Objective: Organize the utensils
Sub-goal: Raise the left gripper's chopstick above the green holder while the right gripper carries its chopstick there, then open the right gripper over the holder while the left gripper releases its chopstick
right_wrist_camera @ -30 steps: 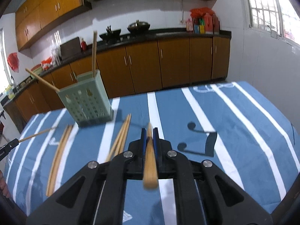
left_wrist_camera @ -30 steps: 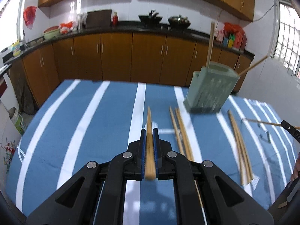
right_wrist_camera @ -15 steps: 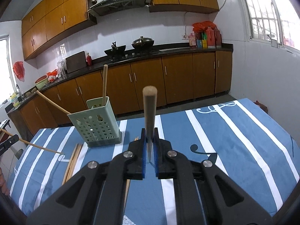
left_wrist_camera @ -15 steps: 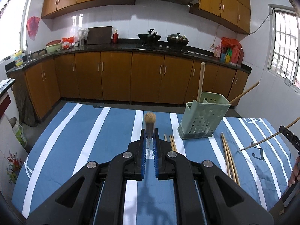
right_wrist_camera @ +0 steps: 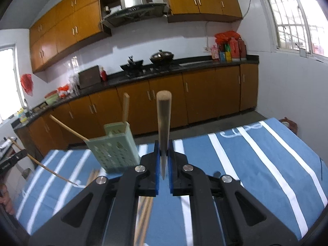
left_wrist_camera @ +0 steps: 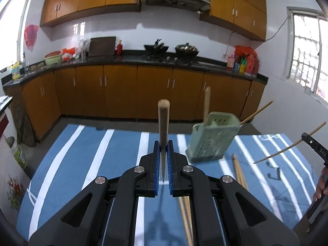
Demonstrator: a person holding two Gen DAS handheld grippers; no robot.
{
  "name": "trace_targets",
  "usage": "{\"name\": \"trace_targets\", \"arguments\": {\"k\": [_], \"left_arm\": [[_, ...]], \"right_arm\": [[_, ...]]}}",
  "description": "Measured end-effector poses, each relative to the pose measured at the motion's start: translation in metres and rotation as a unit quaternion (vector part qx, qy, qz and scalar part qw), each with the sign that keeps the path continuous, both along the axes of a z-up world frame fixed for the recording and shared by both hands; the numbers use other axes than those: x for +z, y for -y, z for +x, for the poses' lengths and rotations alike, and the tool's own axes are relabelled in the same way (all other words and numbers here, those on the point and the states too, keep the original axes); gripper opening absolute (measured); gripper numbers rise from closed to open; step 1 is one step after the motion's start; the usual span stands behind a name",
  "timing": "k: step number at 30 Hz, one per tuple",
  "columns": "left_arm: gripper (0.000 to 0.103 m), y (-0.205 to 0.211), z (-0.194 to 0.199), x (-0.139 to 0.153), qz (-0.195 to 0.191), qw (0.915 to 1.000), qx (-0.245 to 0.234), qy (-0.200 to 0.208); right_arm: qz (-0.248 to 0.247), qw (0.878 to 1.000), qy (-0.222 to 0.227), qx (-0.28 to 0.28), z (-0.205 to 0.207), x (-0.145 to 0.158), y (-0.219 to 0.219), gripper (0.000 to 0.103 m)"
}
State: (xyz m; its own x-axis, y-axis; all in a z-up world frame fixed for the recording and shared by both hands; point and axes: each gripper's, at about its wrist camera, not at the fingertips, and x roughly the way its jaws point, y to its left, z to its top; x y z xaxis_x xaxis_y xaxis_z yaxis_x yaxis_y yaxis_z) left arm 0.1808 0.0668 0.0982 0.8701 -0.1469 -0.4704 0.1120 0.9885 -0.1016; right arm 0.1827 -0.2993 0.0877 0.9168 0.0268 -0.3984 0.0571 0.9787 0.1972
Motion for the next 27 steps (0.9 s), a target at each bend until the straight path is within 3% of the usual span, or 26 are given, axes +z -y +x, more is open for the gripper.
{"name": "trace_targets", "arguments": {"k": [9,18,22,27], "left_arm": [[0.007,0.021,-0.003,0.050,-0.037,0.9969,-0.046,0.051],[0.007,0.056,0.024,0.090,-0.066,0.9900,-0.057,0.111],[0.007,0.068,0.044,0.091,-0.053,0.9893,-0.042,0.129],[0.007,0.076,0.073,0.065,-0.052,0.9922,-0.033,0.109]], "right_arm": [[0.037,0.996,0.041,0.072,-0.003,0.057,-0.012,0.008],[0.006,0.993,0.083,0.086,0.021,0.095,-0.043,0.008],[0.000,0.994,0.071,0.087,0.049,0.097,-0.050,0.008],[0.003,0.995,0.026,0.096,0.090,0.080,-0.054,0.008]]}}
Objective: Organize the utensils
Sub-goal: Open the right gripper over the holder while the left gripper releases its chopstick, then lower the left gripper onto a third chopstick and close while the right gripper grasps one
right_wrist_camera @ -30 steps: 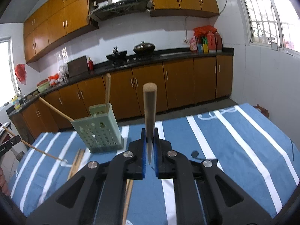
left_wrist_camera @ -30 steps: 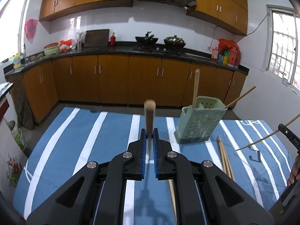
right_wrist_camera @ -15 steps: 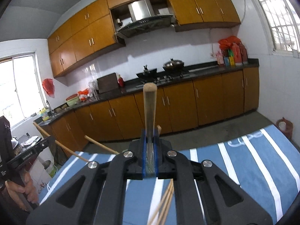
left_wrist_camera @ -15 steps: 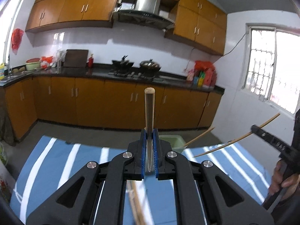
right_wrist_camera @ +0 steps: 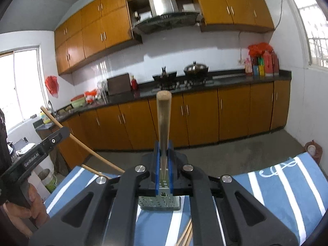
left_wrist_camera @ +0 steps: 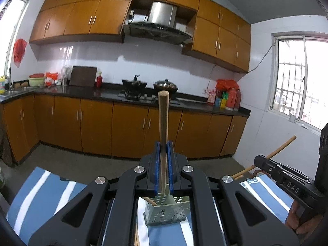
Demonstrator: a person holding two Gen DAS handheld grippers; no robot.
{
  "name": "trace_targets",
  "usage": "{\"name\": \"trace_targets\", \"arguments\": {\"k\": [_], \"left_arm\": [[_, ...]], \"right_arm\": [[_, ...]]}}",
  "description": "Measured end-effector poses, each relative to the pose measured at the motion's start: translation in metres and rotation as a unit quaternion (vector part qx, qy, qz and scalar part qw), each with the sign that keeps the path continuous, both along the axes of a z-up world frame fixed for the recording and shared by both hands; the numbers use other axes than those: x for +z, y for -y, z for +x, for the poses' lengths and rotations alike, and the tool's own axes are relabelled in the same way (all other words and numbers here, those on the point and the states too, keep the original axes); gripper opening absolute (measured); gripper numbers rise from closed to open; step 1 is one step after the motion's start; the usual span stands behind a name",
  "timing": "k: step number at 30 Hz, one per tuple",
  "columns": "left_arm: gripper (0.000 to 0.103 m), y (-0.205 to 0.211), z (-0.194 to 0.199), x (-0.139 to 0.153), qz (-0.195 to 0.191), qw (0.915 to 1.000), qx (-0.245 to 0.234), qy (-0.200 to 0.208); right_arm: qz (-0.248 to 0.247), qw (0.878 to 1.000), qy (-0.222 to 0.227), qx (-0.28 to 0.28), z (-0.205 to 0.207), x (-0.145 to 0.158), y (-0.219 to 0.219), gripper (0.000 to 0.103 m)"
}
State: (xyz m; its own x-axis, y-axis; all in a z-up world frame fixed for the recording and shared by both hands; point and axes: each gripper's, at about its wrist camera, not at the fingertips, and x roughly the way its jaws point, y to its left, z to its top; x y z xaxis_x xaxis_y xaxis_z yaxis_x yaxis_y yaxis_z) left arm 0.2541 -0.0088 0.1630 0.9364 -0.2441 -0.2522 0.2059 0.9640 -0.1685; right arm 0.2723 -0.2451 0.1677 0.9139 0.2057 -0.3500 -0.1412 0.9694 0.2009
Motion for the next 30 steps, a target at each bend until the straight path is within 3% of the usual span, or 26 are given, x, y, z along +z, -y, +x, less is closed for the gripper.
{"name": "trace_targets", "arguments": {"k": [6,15,16,18,19,20,30], "left_arm": [[0.007,0.006,0.016,-0.024,0.012,0.9996,0.000,-0.027],[0.008,0.006,0.027,-0.036,0.009,0.9981,-0.003,-0.060],[0.009,0.006,0.026,-0.035,0.008,0.9982,-0.004,-0.060],[0.021,0.005,0.024,-0.033,0.008,0.9983,-0.001,-0.057],[0.032,0.004,0.021,-0.031,0.008,0.9986,0.001,-0.053],[0.035,0.004,0.020,-0.030,0.008,0.9987,0.003,-0.050],[0.035,-0.017,-0.011,-0.014,-0.005,0.9993,0.020,-0.032]], "right_arm": [[0.000,0.999,-0.046,0.008,0.033,-0.025,-0.007,0.008],[0.006,0.998,-0.063,0.004,0.044,-0.042,-0.005,0.013],[0.005,0.998,-0.061,0.005,0.043,-0.043,-0.004,0.015],[0.003,0.998,-0.056,0.000,0.039,-0.041,-0.003,0.021],[0.004,0.999,-0.054,-0.001,0.037,-0.040,-0.002,0.021],[0.007,0.999,-0.052,-0.002,0.035,-0.038,0.000,0.021],[0.009,0.999,-0.016,-0.030,-0.015,-0.025,0.023,0.024]]}}
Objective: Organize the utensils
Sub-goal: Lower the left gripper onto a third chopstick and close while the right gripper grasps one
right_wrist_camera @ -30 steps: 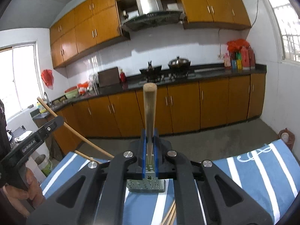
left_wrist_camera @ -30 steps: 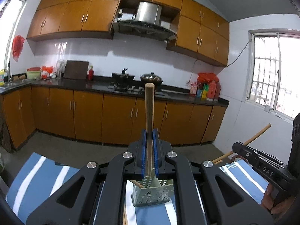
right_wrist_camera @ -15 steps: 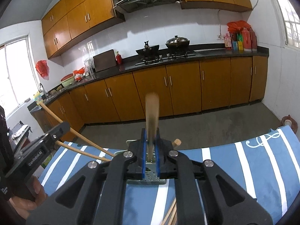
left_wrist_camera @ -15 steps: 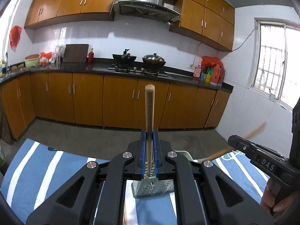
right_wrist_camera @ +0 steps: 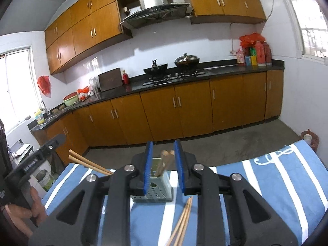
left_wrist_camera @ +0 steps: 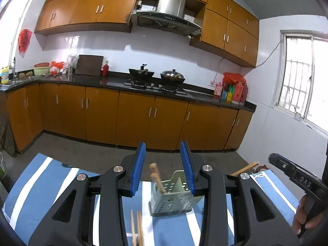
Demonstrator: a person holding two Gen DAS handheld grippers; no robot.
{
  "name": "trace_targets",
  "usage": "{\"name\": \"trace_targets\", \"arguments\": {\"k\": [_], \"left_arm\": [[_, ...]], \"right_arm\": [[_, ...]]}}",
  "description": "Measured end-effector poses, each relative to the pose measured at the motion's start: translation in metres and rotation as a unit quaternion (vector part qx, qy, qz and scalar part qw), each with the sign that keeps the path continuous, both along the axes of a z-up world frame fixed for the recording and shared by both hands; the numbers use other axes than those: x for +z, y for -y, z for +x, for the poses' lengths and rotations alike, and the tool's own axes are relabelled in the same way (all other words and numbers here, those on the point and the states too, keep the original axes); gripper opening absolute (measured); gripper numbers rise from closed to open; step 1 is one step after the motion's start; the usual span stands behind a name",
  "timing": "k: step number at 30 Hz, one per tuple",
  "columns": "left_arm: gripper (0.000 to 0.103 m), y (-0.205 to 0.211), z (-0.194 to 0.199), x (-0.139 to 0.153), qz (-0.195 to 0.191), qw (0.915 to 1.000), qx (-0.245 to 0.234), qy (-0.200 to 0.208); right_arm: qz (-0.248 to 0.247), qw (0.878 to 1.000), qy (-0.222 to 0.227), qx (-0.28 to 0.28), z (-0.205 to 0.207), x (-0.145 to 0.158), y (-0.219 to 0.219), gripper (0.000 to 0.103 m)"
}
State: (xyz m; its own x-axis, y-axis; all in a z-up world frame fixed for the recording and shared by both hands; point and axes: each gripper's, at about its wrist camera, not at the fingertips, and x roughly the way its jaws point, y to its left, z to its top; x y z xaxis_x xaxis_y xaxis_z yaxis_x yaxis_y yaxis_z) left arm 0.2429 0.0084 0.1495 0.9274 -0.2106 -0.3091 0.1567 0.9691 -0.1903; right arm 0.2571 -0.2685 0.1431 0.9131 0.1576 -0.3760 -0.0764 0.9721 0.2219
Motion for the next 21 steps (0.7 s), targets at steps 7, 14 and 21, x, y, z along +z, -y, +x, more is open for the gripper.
{"name": "trace_targets", "arguments": {"k": [7,14,21], "left_arm": [[0.037,-0.032,-0.039,-0.037,0.020,0.9986,0.027,-0.041],[0.037,-0.050,-0.058,-0.115,0.057,0.9890,0.045,-0.129],[0.036,-0.059,-0.067,-0.160,0.045,0.9797,0.039,-0.192]], "right_arm": [[-0.004,0.999,-0.039,-0.032,-0.036,-0.048,0.023,0.025],[0.012,0.986,-0.168,-0.017,-0.042,-0.150,0.013,0.024],[-0.002,0.972,-0.234,0.021,-0.049,-0.207,-0.026,0.018]]}}
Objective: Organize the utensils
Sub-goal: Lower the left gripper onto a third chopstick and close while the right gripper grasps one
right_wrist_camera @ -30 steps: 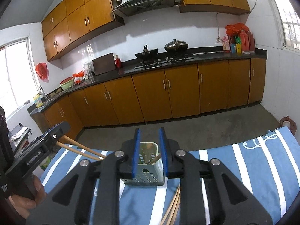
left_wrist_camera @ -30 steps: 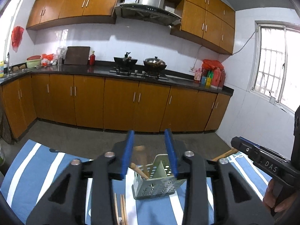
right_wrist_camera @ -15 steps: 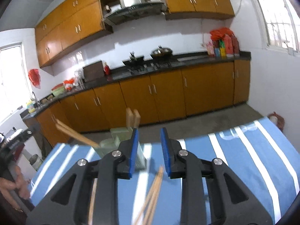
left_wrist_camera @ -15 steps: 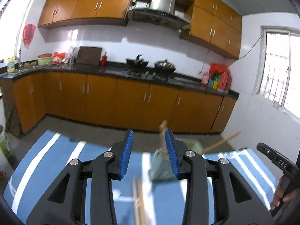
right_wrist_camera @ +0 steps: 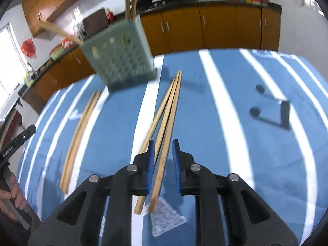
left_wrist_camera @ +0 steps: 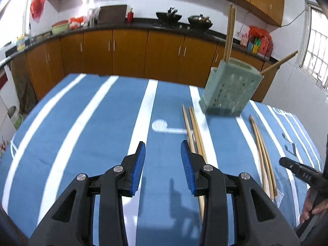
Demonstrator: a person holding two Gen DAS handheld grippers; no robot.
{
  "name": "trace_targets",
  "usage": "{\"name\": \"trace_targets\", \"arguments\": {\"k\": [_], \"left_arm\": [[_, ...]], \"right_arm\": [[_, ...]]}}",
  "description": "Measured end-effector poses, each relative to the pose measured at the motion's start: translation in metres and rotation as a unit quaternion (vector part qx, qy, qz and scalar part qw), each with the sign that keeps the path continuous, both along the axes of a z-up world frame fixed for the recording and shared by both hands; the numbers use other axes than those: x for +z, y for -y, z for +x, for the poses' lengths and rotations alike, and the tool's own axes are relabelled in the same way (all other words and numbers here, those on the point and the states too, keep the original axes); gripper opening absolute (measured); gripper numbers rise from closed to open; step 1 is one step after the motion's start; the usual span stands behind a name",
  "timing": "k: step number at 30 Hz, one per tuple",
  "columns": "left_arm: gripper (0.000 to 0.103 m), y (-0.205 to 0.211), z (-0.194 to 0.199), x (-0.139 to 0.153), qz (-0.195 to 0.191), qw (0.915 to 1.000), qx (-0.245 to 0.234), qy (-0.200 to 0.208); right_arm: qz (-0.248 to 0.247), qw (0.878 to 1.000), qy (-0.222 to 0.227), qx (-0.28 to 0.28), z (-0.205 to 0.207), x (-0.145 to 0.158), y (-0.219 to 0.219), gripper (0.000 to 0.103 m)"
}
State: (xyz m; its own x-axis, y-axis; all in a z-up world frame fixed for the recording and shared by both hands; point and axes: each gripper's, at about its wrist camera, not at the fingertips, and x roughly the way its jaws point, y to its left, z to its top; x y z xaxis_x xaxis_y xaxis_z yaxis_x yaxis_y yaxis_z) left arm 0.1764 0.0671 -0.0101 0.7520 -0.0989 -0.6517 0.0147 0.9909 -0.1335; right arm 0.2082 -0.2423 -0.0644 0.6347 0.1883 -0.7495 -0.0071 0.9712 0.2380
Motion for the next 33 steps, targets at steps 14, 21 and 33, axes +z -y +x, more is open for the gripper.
{"name": "trace_targets", "arguments": {"k": [14,21,33], "left_arm": [[0.036,0.020,-0.001,-0.026,-0.010,0.9986,-0.038,-0.035],[0.034,0.036,0.001,-0.041,-0.010,0.9961,-0.065,-0.058],[0.021,0.057,0.004,-0.059,0.023,0.9920,-0.088,-0.088]], "right_arm": [[-0.043,0.998,-0.022,-0.036,0.009,-0.019,0.006,0.008],[-0.046,0.994,-0.024,-0.096,0.010,-0.021,0.038,0.008],[-0.052,0.994,-0.020,-0.093,0.010,-0.021,0.037,0.008]]}}
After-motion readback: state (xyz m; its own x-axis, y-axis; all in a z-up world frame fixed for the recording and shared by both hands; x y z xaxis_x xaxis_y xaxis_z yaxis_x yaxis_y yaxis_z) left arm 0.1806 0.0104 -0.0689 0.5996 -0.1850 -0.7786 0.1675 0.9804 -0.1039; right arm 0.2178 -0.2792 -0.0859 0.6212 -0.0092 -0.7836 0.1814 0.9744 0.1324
